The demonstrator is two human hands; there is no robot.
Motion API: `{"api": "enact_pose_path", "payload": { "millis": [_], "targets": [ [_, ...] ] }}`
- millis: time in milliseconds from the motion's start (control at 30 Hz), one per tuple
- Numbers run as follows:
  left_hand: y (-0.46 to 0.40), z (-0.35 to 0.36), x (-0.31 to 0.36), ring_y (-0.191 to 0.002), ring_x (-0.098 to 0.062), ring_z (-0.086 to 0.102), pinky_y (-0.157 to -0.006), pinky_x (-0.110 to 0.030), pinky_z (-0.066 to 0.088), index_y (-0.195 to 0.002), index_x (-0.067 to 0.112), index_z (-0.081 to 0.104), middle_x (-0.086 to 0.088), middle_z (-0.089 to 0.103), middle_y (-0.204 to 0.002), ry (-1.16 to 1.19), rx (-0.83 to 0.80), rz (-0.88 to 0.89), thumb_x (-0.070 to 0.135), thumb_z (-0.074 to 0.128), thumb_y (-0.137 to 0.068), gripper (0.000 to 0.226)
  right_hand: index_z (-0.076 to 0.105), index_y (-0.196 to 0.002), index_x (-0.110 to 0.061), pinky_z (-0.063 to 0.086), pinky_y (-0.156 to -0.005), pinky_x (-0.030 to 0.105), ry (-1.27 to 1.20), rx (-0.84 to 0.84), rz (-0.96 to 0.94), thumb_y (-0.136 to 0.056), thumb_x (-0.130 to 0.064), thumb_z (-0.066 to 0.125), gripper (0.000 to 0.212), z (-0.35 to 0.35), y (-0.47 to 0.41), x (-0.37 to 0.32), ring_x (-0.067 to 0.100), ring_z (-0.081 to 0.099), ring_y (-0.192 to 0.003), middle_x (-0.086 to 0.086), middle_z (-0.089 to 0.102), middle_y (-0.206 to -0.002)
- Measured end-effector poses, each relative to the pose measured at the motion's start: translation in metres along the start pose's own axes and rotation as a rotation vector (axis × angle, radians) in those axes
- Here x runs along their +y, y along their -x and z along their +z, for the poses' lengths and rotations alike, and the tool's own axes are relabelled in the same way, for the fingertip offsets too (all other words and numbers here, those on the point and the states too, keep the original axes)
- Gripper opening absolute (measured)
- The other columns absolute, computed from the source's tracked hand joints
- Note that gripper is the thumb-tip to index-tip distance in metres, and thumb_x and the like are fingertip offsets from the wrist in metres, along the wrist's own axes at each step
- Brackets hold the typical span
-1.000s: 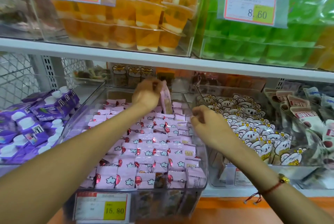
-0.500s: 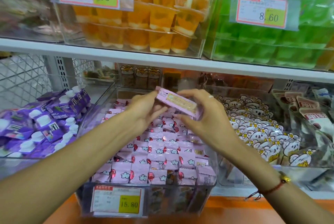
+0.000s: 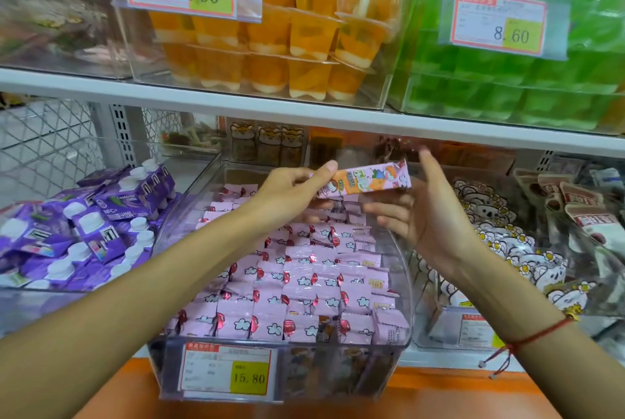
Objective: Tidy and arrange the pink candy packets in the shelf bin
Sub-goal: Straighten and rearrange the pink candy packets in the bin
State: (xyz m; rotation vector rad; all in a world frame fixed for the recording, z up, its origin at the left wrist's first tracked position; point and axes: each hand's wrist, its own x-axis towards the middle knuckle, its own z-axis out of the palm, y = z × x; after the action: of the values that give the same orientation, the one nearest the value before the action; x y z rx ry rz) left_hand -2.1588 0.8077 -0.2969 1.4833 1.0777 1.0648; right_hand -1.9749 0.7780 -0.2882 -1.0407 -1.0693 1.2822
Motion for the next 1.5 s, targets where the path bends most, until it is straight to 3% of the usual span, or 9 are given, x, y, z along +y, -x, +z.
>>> {"api": "enact_pose_path", "payload": {
  "millis": [167, 267, 333, 400, 533, 733, 1200, 1333, 1500],
  "targets": [
    [-0.004, 0.01, -0.004, -0.069, -0.007, 0.069, -0.056, -0.02, 0.053, -0.097, 0.008, 0.071, -0.005, 0.073, -0.088, -0.016, 0.017, -0.011, 0.051, 0.05, -0.09, 0.048, 0.062, -0.103, -0.01, 0.054, -0.063, 0.019, 0.153, 0.045, -0.18, -0.092, -0.028, 0.057, 0.021, 0.003, -0.002, 0.005, 0.017, 0.071, -0.081, 0.01, 0.073, -0.097],
    [-0.022, 0.005, -0.01, -0.065, -0.015, 0.055, -0.067, -0.03, 0.045, -0.082, 0.009, 0.065, 0.001, 0.058, -0.068, -0.373, 0.073, 0.047, 0.054, 0.029, -0.096, 0.06, 0.055, -0.112, -0.004, 0.052, -0.091, 0.036, 0.29, 0.273, -0.276, -0.086, -0.017, 0.067, 0.032, -0.001, -0.013, 0.009, 0.025, 0.066, -0.1, 0.015, 0.066, -0.11],
    [-0.036, -0.001, -0.019, -0.068, -0.015, 0.053, -0.074, -0.034, 0.048, -0.111, 0.012, 0.063, 0.002, 0.055, -0.075, -0.635, 0.017, 0.114, 0.042, 0.027, -0.101, 0.047, 0.05, -0.117, -0.003, 0.047, -0.096, 0.041, 0.413, 0.42, -0.274, -0.082, -0.023, 0.071, 0.045, -0.005, -0.024, 0.01, 0.027, 0.06, -0.107, 0.014, 0.061, -0.115],
    [-0.047, -0.006, -0.029, -0.08, -0.014, 0.057, -0.076, -0.034, 0.05, -0.128, 0.021, 0.052, -0.004, 0.06, -0.103, -0.855, -0.131, 0.166, 0.03, 0.032, -0.102, 0.033, 0.054, -0.11, -0.003, 0.047, -0.078, 0.034, 0.562, 0.48, -0.258, -0.082, -0.027, 0.072, 0.041, -0.007, -0.035, 0.011, 0.024, 0.059, -0.09, 0.014, 0.063, -0.106],
    [-0.063, -0.014, -0.042, -0.133, -0.022, 0.033, -0.11, -0.047, 0.03, -0.138, 0.028, 0.042, -0.001, 0.037, -0.147, -1.211, -0.257, 0.247, 0.034, 0.027, -0.101, 0.04, 0.055, -0.085, -0.016, 0.047, -0.063, 0.026, 0.82, 0.381, -0.432, -0.082, -0.019, 0.072, 0.018, -0.004, -0.053, 0.017, 0.01, 0.052, -0.063, -0.007, 0.055, -0.073],
    [-0.068, -0.026, -0.041, -0.125, -0.021, 0.04, -0.102, -0.041, 0.038, -0.126, 0.027, 0.055, 0.001, 0.046, -0.137, -1.479, -0.262, 0.358, 0.043, 0.022, -0.099, 0.045, 0.043, -0.094, -0.019, 0.037, -0.057, 0.016, 1.207, -0.013, -0.585, -0.08, -0.015, 0.074, 0.034, -0.004, -0.072, 0.003, 0.012, 0.055, -0.068, -0.004, 0.055, -0.083],
    [-0.067, -0.038, -0.037, -0.126, -0.02, 0.037, -0.101, -0.042, 0.039, -0.134, 0.024, 0.045, 0.0, 0.044, -0.14, -1.231, -0.113, 0.317, 0.021, 0.036, -0.098, 0.037, 0.064, -0.11, -0.009, 0.05, -0.087, 0.039, 1.805, -0.423, -0.178, -0.095, -0.023, 0.038, 0.033, 0.021, -0.086, 0.022, 0.028, 0.061, -0.099, 0.011, 0.066, -0.108],
    [-0.079, -0.024, -0.042, -0.136, -0.024, 0.027, -0.109, -0.044, 0.031, -0.145, 0.032, 0.03, 0.0, 0.032, -0.15, -1.15, -0.195, 0.212, 0.023, 0.033, -0.101, 0.046, 0.063, -0.094, -0.016, 0.045, -0.065, 0.029, 1.721, -0.177, -0.459, -0.088, -0.009, 0.042, 0.023, 0.012, -0.063, 0.024, 0.025, 0.062, -0.082, 0.003, 0.062, -0.087],
    [-0.084, -0.024, -0.046, -0.133, -0.021, 0.032, -0.106, -0.043, 0.034, -0.138, 0.035, 0.042, 0.005, 0.036, -0.149, -1.252, -0.215, 0.249, 0.029, 0.033, -0.1, 0.039, 0.057, -0.126, -0.013, 0.04, -0.069, 0.021, 1.311, 0.085, -0.423, -0.09, -0.005, 0.049, 0.038, -0.004, -0.039, 0.026, 0.017, 0.051, -0.083, 0.007, 0.058, -0.094]
  ]
}}
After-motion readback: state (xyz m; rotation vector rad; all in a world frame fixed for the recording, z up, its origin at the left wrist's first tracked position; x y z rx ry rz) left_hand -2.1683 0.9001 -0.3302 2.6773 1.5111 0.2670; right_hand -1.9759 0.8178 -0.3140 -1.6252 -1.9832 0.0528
